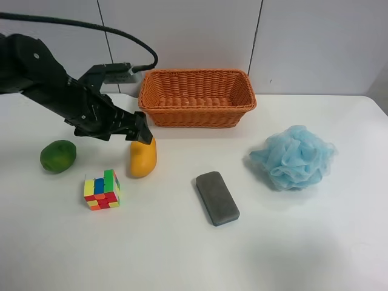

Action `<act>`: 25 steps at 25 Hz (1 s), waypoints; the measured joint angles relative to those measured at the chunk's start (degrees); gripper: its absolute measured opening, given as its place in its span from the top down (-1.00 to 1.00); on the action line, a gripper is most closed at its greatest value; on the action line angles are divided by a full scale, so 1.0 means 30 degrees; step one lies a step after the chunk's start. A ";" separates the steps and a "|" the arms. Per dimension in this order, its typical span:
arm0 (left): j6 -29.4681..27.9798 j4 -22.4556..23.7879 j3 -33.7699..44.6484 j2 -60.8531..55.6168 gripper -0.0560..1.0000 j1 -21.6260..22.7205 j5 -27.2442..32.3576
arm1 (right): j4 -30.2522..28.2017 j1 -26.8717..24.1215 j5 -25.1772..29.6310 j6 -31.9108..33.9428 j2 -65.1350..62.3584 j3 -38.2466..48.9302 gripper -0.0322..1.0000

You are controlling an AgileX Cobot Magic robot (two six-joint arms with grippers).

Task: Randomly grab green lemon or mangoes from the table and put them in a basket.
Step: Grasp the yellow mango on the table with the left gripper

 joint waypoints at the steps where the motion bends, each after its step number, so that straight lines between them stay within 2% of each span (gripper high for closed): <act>1: 0.0000 0.0000 0.0000 0.0439 -0.99 0.0000 -0.0347 | 0.0000 0.0000 0.0000 -0.0108 0.0000 0.0000 -0.98; 10: 0.0000 -0.0621 0.0000 0.2166 -0.99 -0.0044 -0.1239 | 0.0000 0.0000 0.0000 -0.0108 0.0000 0.0000 -0.98; 17: 0.0000 -0.1047 -0.0106 0.2270 -0.99 -0.0809 -0.2558 | 0.0000 0.0000 0.0000 -0.0108 0.0000 0.0000 -0.98; 25: 0.0000 -0.1088 -0.0127 0.3726 -0.99 -0.0854 -0.2573 | 0.0000 0.0000 0.0000 -0.0108 0.0000 0.0000 -0.98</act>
